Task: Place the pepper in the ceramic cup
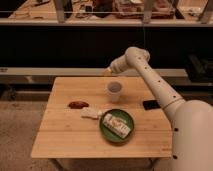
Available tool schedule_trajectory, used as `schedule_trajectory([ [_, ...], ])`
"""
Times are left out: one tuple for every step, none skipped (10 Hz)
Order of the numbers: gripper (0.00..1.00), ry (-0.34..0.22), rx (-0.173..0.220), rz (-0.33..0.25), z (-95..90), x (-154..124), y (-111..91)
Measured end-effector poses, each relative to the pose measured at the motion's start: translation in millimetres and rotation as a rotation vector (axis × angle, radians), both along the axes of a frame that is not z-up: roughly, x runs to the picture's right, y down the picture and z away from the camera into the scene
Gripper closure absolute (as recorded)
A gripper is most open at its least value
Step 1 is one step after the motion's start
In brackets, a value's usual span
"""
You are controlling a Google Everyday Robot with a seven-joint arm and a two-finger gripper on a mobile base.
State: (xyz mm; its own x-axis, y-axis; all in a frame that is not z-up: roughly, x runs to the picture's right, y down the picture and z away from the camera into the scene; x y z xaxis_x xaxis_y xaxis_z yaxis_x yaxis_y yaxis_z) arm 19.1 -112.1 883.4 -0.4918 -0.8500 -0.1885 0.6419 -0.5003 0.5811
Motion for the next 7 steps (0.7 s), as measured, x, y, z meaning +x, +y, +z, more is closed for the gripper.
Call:
schedule_trajectory([
  [0.68, 0.001, 0.001, 0.002, 0.2, 1, -1],
  [0.68, 0.008, 0.002, 0.007, 1.6, 6, -2],
  [0.68, 0.04, -0.007, 0.044, 6.1, 30, -4],
  [0.68, 0.072, -0.016, 0.083, 8.8, 57, -3],
  [0.68, 0.108, -0.026, 0.126, 9.4, 89, 0],
  [0.68, 0.133, -0.036, 0.148, 8.8, 110, 7],
  [0.68, 0.16, -0.045, 0.17, 4.3, 134, 19],
])
